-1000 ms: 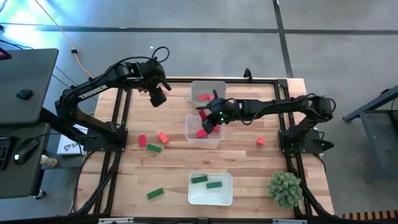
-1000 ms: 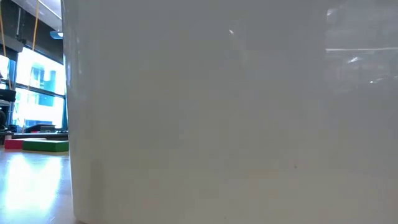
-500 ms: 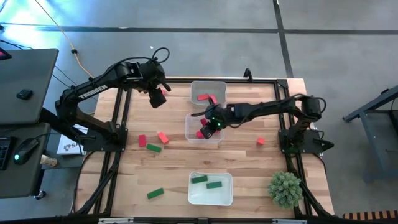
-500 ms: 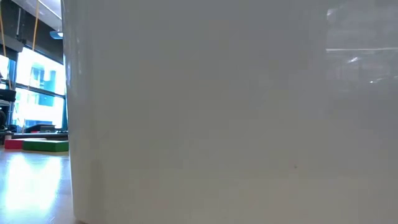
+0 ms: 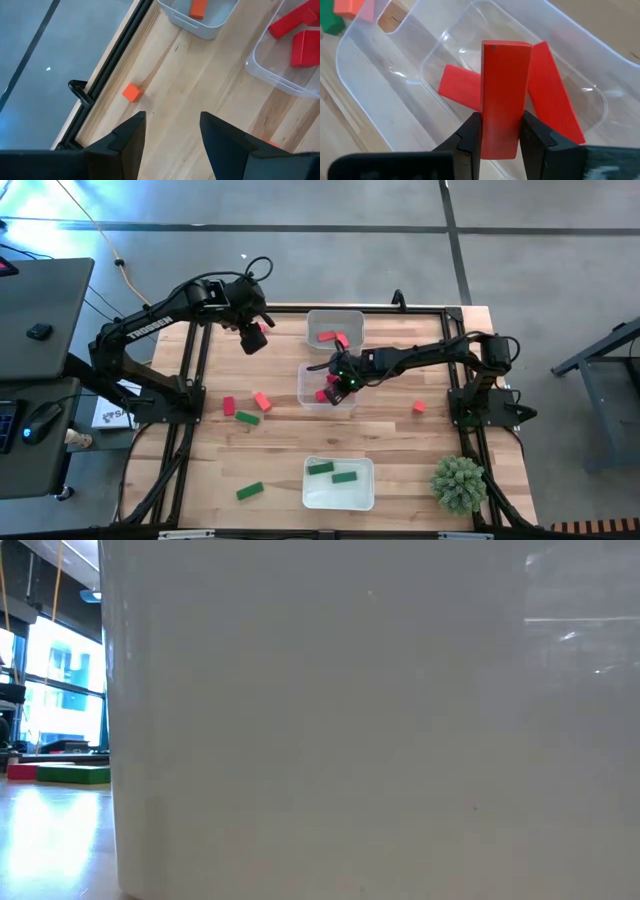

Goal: Sort & place blocks by color
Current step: Put the red block into the transparent bin, then put the orange block into the gray bin

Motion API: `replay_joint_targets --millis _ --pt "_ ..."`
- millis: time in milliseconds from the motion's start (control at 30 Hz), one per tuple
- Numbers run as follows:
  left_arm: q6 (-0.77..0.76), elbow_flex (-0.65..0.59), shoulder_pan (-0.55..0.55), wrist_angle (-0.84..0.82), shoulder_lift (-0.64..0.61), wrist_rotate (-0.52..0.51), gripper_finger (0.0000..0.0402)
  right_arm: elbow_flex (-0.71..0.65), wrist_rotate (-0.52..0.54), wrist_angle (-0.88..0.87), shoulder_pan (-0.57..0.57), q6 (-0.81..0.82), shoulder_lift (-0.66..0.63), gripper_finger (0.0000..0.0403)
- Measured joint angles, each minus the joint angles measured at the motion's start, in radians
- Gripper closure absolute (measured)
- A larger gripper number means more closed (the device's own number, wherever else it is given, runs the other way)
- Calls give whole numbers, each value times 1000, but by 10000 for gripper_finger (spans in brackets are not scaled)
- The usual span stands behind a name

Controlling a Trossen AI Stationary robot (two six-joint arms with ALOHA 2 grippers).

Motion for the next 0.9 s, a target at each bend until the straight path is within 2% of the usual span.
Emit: replay_joint_targets --millis 200,567,900 --pt "0 0 0 0 0 0 225 0 -21 -14 0 22 0 325" --pt "0 0 0 0 0 0 225 0 -30 -13 0 22 0 278" --pt "1 0 0 0 0 -18 225 0 -29 -5 0 25 0 253"
